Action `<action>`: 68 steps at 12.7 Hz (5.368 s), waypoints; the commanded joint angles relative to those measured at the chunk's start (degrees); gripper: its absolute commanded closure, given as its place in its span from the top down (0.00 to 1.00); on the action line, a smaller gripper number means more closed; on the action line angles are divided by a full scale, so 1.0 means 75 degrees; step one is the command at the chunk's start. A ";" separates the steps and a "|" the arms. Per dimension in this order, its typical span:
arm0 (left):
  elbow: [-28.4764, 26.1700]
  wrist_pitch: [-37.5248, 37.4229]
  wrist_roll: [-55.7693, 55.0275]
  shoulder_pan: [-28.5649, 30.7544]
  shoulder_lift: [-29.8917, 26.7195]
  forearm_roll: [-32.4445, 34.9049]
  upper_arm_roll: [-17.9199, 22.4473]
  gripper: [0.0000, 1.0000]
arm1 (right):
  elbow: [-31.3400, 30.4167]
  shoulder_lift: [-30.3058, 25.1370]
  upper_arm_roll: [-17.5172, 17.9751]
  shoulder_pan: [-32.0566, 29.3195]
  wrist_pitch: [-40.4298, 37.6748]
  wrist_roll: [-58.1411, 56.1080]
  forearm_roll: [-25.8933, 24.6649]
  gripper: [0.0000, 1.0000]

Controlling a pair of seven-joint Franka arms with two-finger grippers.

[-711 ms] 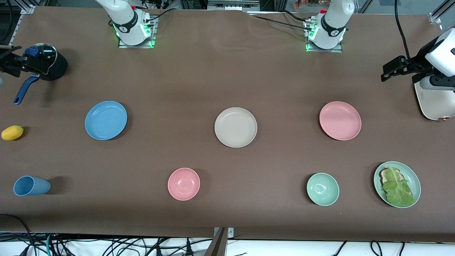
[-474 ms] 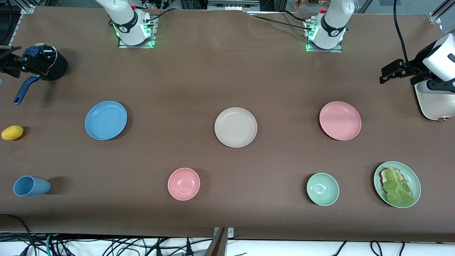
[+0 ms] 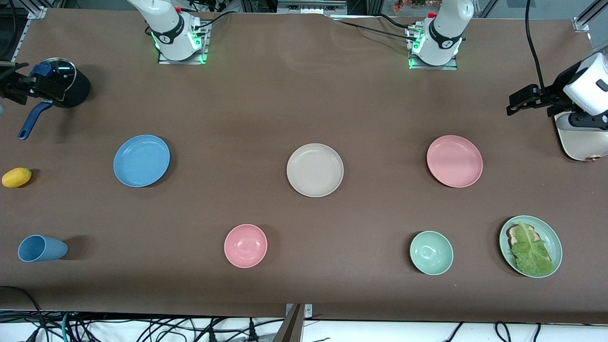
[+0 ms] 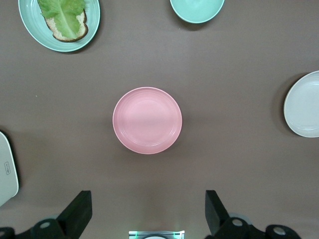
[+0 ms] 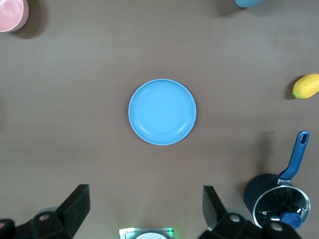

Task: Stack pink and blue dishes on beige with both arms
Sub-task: 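Move the left gripper from rest toward the pink plate, then lower the left gripper to the pink plate's rim, then close the left gripper on the pink plate's rim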

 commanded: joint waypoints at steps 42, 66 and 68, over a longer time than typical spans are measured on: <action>-0.4927 0.6407 0.5319 0.2248 0.1740 -0.3405 0.0033 1.00 | 0.0121 0.0030 0.0009 -0.0019 -0.0126 0.0078 0.0084 1.00; -0.4364 0.7040 0.6421 0.2438 0.3171 -0.4014 0.0009 0.49 | 0.0121 0.0030 0.0009 -0.0019 -0.0138 0.0078 0.0084 1.00; -0.4364 0.7040 0.6540 0.2485 0.3171 -0.4026 0.0009 0.19 | 0.0121 0.0030 0.0009 -0.0019 -0.0138 0.0078 0.0084 1.00</action>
